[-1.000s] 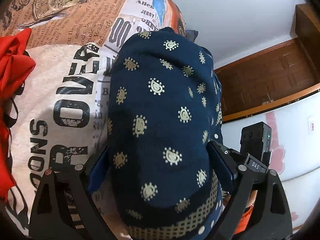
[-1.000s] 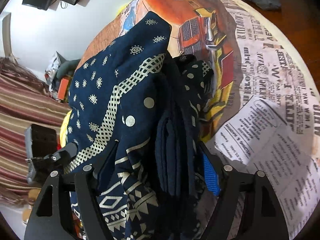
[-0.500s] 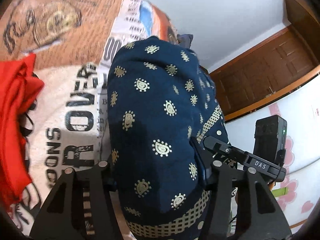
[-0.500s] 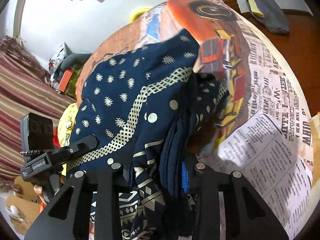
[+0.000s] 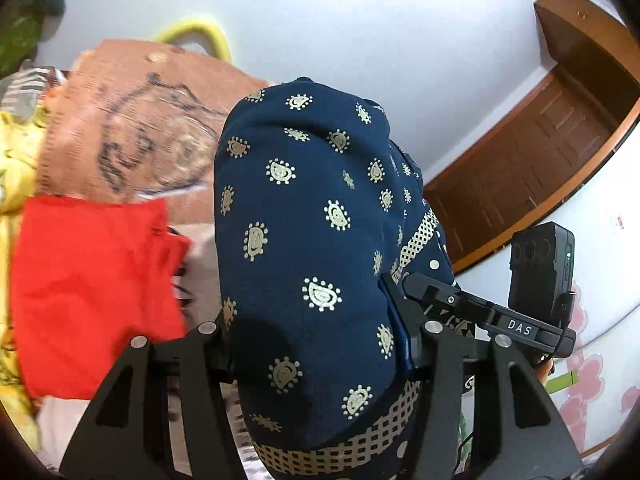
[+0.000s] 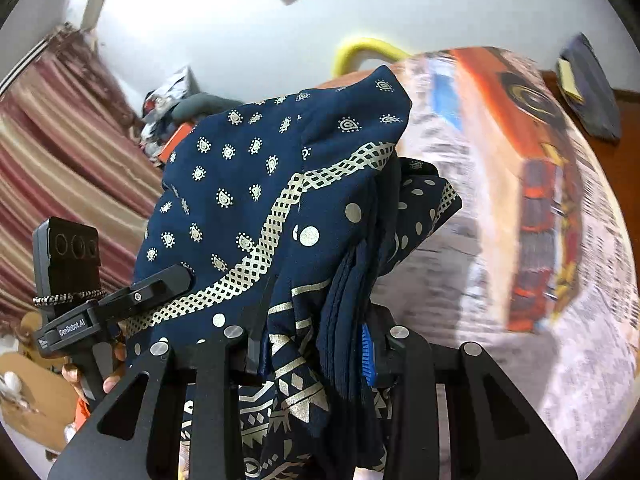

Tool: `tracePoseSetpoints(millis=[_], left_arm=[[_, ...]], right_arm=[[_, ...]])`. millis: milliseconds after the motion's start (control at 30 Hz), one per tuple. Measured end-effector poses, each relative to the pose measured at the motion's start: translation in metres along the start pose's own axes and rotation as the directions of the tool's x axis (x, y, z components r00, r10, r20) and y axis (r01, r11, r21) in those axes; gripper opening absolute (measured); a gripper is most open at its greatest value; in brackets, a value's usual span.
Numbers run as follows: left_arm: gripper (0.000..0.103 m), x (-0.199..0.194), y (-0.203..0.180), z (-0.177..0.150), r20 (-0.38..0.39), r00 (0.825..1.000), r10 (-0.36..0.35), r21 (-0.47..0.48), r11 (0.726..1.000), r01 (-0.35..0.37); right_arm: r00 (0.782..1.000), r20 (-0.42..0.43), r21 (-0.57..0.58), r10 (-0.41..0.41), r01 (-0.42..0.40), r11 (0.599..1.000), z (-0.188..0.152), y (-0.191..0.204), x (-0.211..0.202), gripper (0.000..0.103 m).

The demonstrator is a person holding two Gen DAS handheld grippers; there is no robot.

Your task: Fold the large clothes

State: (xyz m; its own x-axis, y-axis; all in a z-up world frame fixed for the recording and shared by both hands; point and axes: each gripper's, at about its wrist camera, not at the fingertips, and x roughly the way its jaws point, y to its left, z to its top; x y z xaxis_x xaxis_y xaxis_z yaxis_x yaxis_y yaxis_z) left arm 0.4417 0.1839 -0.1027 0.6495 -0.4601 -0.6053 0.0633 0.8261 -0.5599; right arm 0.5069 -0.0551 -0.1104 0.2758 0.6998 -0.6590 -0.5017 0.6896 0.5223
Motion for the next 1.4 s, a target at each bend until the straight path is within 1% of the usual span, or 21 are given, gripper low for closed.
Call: tracePoseSetpoints(millis=[33, 133, 367, 467, 600, 667, 767, 833, 900, 933, 967, 1033, 1133, 1200, 1300, 1367, 1400], left_arm=[[0.056, -0.01, 0.009, 0.001, 0.009, 1.0, 0.007, -0.007, 1.0, -0.007], [0.056, -0.034, 0.037, 0.001, 0.024, 0.999, 0.031, -0.025, 0.999, -0.031], [0.056, -0.059, 0.106, -0.001, 0.016, 0.995, 0.099, -0.072, 0.993, -0.098], [0.056, -0.057, 0.137, -0.005, 0.001, 0.994, 0.11, -0.101, 0.989, -0.109], [0.056, -0.041, 0.185, -0.01, -0.027, 0.993, 0.115, -0.158, 0.98, -0.118], [0.057, -0.028, 0.213, -0.014, -0.05, 0.993, 0.11, -0.204, 0.972, -0.118], [0.058, -0.006, 0.253, -0.027, -0.11, 0.99, 0.09, -0.305, 0.945, -0.12], [0.06, 0.005, 0.269, -0.038, -0.135, 0.988, 0.077, -0.322, 0.939, -0.117], [0.066, 0.007, 0.272, -0.045, -0.139, 0.987, 0.078, -0.302, 0.946, -0.117], [0.068, 0.007, 0.271, -0.048, -0.14, 0.986, 0.095, -0.278, 0.951, -0.132], [0.072, 0.004, 0.268, -0.049, -0.141, 0.983, 0.118, -0.259, 0.954, -0.152], [0.074, -0.002, 0.259, -0.052, -0.138, 0.975, 0.174, -0.215, 0.956, -0.201], [0.077, -0.013, 0.243, -0.058, -0.121, 0.962, 0.244, -0.163, 0.951, -0.262], [0.081, -0.022, 0.232, -0.064, -0.107, 0.951, 0.291, -0.123, 0.945, -0.304], [0.081, -0.031, 0.215, -0.076, -0.092, 0.931, 0.353, -0.052, 0.932, -0.359], [0.081, -0.032, 0.206, -0.084, -0.104, 0.914, 0.393, 0.001, 0.919, -0.395], [0.081, -0.031, 0.201, -0.089, -0.111, 0.901, 0.42, 0.03, 0.907, -0.42]], right_arm=[[1.0, -0.003, -0.011, 0.006, -0.006, 1.0, 0.002, 0.012, 0.009, 0.03], [1.0, -0.019, -0.029, 0.025, -0.026, 0.999, 0.005, 0.033, 0.037, 0.03], [0.995, -0.086, -0.025, 0.055, -0.057, 0.998, 0.001, 0.066, 0.11, 0.03], [0.99, -0.126, -0.011, 0.056, -0.058, 0.998, -0.004, 0.072, 0.147, 0.03], [0.982, -0.18, 0.02, 0.053, -0.051, 0.999, -0.01, 0.068, 0.189, 0.03], [0.979, -0.199, 0.026, 0.046, -0.041, 0.999, -0.011, 0.065, 0.206, 0.03], [0.973, -0.231, 0.022, 0.023, -0.018, 1.0, -0.015, 0.061, 0.231, 0.03], [0.965, -0.261, 0.0, -0.005, 0.005, 1.0, -0.019, 0.058, 0.245, 0.03], [0.961, -0.274, -0.033, -0.03, 0.022, 0.999, -0.023, 0.06, 0.248, 0.033], [0.961, -0.272, -0.072, -0.053, 0.035, 0.997, -0.027, 0.061, 0.248, 0.035], [0.961, -0.268, -0.104, -0.073, 0.047, 0.993, -0.03, 0.066, 0.246, 0.035], [0.961, -0.251, -0.16, -0.116, 0.077, 0.984, -0.034, 0.071, 0.239, 0.045], [0.959, -0.209, -0.218, -0.19, 0.143, 0.965, -0.039, 0.078, 0.226, 0.051], [0.956, -0.195, -0.235, -0.221, 0.173, 0.956, -0.039, 0.078, 0.218, 0.053], [0.953, -0.185, -0.243, -0.239, 0.191, 0.951, -0.049, 0.074, 0.206, 0.053], [0.95, -0.181, -0.247, -0.253, 0.205, 0.947, -0.055, 0.073, 0.195, 0.053], [0.949, -0.177, -0.248, -0.26, 0.213, 0.945, -0.058, 0.073, 0.187, 0.053]])
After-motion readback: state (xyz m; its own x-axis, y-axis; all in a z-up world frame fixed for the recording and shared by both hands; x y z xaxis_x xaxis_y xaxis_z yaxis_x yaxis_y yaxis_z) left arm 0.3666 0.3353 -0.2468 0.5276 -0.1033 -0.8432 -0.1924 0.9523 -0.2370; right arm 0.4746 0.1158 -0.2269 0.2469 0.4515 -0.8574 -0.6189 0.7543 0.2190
